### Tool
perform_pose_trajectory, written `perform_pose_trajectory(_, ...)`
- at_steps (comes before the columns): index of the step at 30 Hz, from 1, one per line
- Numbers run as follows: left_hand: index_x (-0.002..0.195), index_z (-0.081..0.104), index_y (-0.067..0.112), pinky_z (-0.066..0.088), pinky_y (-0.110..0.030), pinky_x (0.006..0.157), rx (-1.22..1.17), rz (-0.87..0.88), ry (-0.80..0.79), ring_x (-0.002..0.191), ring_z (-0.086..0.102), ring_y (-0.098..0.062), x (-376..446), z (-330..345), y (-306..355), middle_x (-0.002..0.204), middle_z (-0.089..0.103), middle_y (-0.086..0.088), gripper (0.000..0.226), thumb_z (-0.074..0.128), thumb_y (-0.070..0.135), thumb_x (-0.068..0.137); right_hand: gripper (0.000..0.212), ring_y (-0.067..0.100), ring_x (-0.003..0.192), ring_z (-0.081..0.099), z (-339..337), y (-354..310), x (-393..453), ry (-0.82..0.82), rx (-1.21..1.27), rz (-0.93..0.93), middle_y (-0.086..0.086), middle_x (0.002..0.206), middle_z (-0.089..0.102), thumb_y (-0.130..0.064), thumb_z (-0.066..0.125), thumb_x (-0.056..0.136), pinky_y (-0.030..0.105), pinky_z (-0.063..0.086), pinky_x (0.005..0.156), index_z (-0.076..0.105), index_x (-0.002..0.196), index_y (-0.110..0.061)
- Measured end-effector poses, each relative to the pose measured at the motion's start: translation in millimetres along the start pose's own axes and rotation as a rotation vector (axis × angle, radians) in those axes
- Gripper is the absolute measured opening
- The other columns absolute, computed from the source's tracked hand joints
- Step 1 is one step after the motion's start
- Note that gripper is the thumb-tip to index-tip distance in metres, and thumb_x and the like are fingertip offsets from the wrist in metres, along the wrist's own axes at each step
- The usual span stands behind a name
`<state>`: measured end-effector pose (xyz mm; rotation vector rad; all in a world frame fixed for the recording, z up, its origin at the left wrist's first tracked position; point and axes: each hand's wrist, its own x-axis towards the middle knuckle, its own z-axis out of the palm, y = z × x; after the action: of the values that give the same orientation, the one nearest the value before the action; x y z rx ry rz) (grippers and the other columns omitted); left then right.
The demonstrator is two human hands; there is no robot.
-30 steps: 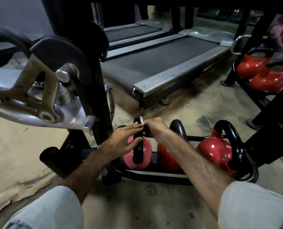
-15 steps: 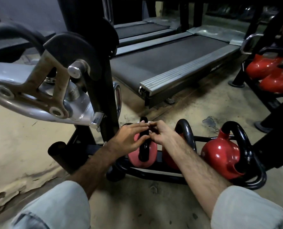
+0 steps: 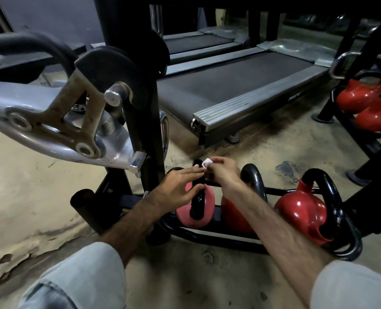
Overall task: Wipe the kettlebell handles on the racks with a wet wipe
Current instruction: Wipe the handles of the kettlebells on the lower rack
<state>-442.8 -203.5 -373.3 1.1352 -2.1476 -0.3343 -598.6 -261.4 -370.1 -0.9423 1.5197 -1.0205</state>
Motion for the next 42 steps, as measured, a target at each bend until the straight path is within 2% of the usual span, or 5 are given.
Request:
perform_pose_trajectory(6,0.113,0.068,0.005,0.038,-0.014,0.102,0.017,0.003,0.014,0.116,0.058,-0.014,0,-2,4,0.12,0.066,-0.01,0.04,0.061,0.034,0.087,0.021,0.0,0.094,0.065,-1,-26,13,-0.324,-0.773,-0.659,-0.008,0.101,0.075,-0.019,0.057,0.092,0.007,0.043,0.079,0.074,0.105,-0.023)
perform_pose_trajectory(15,0.109,0.069,0.008,0.054,-0.033,0.084,0.14,0.074,-0.034,0.098,0.066,-0.02,2,-8,4,0.109,0.069,-0.008,0.034,0.06,0.033,0.089,0.027,0.02,0.077,0.065,29,-67,37,-0.806,-1.561,-0.59,-0.004,0.083,0.069,-0.03,0.043,0.086,0.044,0.055,0.079,0.065,0.071,-0.027)
perform_pose_trajectory(27,0.106,0.071,0.006,0.024,-0.005,0.101,0.127,0.055,0.017,0.107,0.064,-0.019,0,-4,6,0.113,0.069,-0.01,0.033,0.066,0.029,0.083,0.025,0.004,0.116,0.061,-25,-30,27,-0.705,-0.705,-0.712,-0.004,0.112,0.072,-0.005,0.057,0.094,0.02,0.044,0.103,0.073,0.11,-0.016)
perform_pose_trajectory(32,0.102,0.073,0.007,0.051,-0.033,0.093,0.103,0.042,0.018,0.109,0.064,-0.017,-2,2,3,0.113,0.07,-0.007,0.029,0.072,0.024,0.078,0.021,0.003,0.104,0.066,-14,-27,42,-0.604,-0.704,-0.672,-0.006,0.107,0.074,-0.021,0.055,0.098,0.033,0.05,0.098,0.072,0.111,-0.021)
perform_pose_trajectory(42,0.114,0.068,0.005,0.052,-0.037,0.094,0.146,0.027,-0.055,0.117,0.059,-0.02,-14,-5,9,0.125,0.063,-0.009,0.053,0.05,0.045,0.085,0.027,0.0,0.105,0.065,-14,-19,32,-0.508,-0.67,-0.739,-0.005,0.109,0.073,-0.006,0.057,0.093,0.028,0.05,0.098,0.074,0.109,-0.02)
